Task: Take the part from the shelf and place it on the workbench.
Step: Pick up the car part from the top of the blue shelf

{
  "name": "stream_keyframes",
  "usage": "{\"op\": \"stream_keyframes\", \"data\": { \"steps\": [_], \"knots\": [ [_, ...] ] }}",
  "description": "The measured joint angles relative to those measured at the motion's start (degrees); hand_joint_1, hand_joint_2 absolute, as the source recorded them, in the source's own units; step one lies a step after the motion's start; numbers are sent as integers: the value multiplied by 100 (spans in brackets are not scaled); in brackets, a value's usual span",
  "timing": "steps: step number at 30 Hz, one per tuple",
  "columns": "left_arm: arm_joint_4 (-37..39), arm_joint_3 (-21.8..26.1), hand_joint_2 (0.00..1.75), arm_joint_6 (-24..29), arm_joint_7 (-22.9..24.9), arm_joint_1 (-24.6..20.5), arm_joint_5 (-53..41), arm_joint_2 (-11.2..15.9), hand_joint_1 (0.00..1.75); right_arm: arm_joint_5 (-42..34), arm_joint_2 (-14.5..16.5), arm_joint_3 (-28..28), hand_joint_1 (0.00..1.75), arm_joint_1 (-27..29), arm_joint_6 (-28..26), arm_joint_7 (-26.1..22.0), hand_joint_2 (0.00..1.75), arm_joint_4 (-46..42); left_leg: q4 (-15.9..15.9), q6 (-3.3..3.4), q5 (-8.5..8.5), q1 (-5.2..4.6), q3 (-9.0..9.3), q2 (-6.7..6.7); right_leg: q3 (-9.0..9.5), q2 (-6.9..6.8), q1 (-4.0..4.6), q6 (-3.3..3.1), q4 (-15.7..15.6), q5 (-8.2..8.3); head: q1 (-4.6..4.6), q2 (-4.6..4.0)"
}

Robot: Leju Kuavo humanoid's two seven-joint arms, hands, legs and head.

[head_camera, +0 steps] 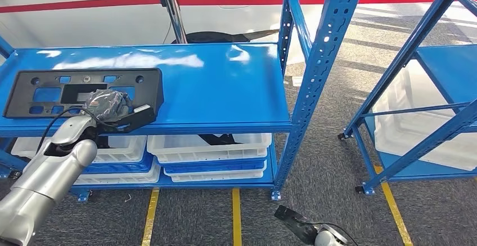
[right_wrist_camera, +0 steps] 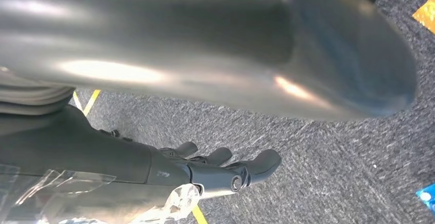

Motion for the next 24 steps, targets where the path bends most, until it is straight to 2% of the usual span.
{"op": "stream_keyframes", "data": {
  "steps": [1,2,4,5,6,7,9,10,11,13,15,16,18,19,20,21,22,24],
  "knots": [
    [2,1,175,3,-4,-1,0,0,175,0,0,0,0,-8,1,-14,0,0,199,-25,-124,3,-89,4,2,-3,-13,-29,-14,14,-5,0],
    [7,4,175,11,-7,2,1,-1,175,0,-1,0,0,-16,2,-25,0,0,540,-45,-306,7,-242,9,4,-6,-18,-46,-22,21,-10,0],
    [18,10,175,31,-8,24,2,-2,175,0,-3,0,0,-27,11,-40,0,0,1371,-64,-643,7,-617,12,3,-11,-3,-63,-19,18,-20,0],
    [26,12,175,42,-8,49,2,-2,175,-1,-3,0,0,-28,21,-49,0,0,1616,-61,-695,6,-738,12,6,-13,11,-66,-18,16,-21,0],
    [33,13,175,50,-8,71,3,-2,175,-1,-2,0,0,-27,32,-57,0,0,1607,-45,-627,1,-743,13,8,-14,22,-67,-17,14,-21,0],
    [39,13,175,58,-8,84,3,-2,175,-2,1,0,0,-27,41,-66,0,0,1356,-16,-467,-7,-636,13,11,-12,32,-66,-16,14,-22,0],
    [44,17,175,80,-8,74,2,-2,175,-1,6,0,0,-32,55,-81,0,0,509,49,-102,-39,-242,18,9,-10,55,-56,-10,8,-22,0],
    [44,22,175,96,-8,66,-1,-2,175,-1,6,0,0,-35,58,-86,0,0,195,77,2,-57,-96,19,-1,-10,67,-45,-4,7,-20,0],
    [46,26,175,113,-8,69,-4,-2,175,1,3,0,0,-36,60,-89,0,0,16,97,45,-74,-14,20,-10,-11,77,-32,-1,6,-19,0],
    [52,32,175,155,-8,93,-16,-2,175,3,-7,0,0,-35,62,-92,0,0,-34,137,52,-86,-2,17,-24,-11,80,-3,1,9,-16,0],
    [56,34,175,240,-10,99,-25,-2,175,3,-18,1,0,-32,61,-95,0,0,-45,189,72,-71,0,15,-85,-13,69,52,144,-103,-13,0],
    [57,36,175,300,-14,92,-28,-3,175,2,-21,2,0,-31,61,-97,0,0,-51,217,81,-60,3,16,-183,-14,63,86,372,-245,-10,0],
    [57,38,175,437,-41,83,-50,-8,175,-3,-19,3,0,-24,59,-101,0,0,-51,249,82,-62,5,18,-541,-17,44,131,1171,-639,-5,0],
    [57,38,175,499,-63,80,-70,-11,175,-7,-19,3,0,-14,58,-100,0,0,-50,255,80,-67,6,16,-725,-18,38,140,1558,-776,-4,0],
    [57,37,175,550,-83,76,-91,-17,175,-12,-20,3,0,-2,56,-99,0,0,-49,258,78,-72,9,13,-840,-17,35,138,1788,-816,-4,0],
    [57,37,175,583,-97,66,-109,-23,149,-22,-21,3,0,9,55,-98,0,0,-49,260,75,-78,16,7,-837,-17,35,124,1763,-731,-4,0],
    [56,37,175,607,-104,46,-123,-31,109,-33,-23,3,0,17,52,-97,0,0,-49,262,71,-86,27,1,-711,-17,38,97,1480,-544,-4,0],
    [55,36,175,704,-83,-9,-188,-59,21,-58,-38,4,0,24,35,-91,0,0,-45,256,57,-110,45,-6,-294,-15,62,14,593,-134,-4,0]
  ]
}}
